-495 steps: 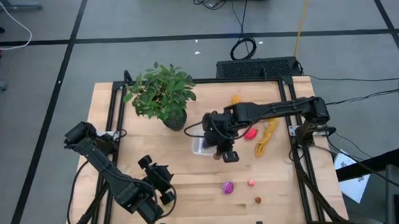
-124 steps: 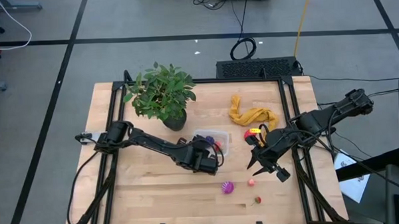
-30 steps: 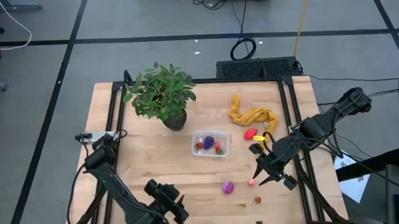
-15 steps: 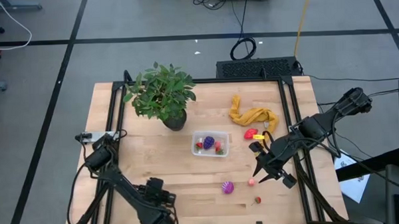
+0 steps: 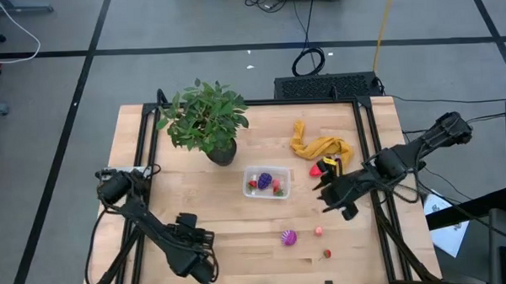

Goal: Pick and placing Produce into tupperware
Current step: Put the dragon fruit into the bin

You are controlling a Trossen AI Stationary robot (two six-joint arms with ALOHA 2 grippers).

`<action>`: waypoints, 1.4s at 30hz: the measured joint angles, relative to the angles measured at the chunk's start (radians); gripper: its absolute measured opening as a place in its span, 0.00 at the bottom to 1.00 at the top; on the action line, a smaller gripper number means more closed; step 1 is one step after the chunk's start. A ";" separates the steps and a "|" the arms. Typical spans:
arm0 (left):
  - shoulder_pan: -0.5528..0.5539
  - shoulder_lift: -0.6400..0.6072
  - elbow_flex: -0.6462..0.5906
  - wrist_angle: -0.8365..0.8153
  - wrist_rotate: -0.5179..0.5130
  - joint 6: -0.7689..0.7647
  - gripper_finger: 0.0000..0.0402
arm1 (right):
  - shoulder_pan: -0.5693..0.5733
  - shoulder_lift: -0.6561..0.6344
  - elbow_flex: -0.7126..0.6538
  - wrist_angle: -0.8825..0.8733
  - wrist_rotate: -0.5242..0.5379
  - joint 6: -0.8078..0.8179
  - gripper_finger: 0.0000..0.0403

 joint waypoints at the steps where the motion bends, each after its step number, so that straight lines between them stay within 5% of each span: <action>1: -0.004 -0.012 -0.017 0.005 0.000 -0.013 0.66 | -0.014 0.000 -0.016 0.005 0.000 -0.005 0.29; 10: -0.011 -0.119 -0.147 0.115 0.000 -0.048 0.66 | -0.183 0.000 -0.181 -0.009 -0.010 -0.024 0.29; 18: -0.012 -0.150 -0.174 0.116 -0.002 -0.109 0.65 | -0.328 0.002 -0.229 -0.049 -0.211 0.004 0.29; 26: -0.011 -0.150 -0.174 0.117 -0.002 -0.152 0.66 | -0.397 0.006 -0.240 -0.086 -0.219 -0.053 0.31; 42: -0.011 -0.150 -0.174 0.146 -0.001 -0.181 0.66 | -0.440 0.127 -0.240 -0.075 -0.216 -0.235 0.56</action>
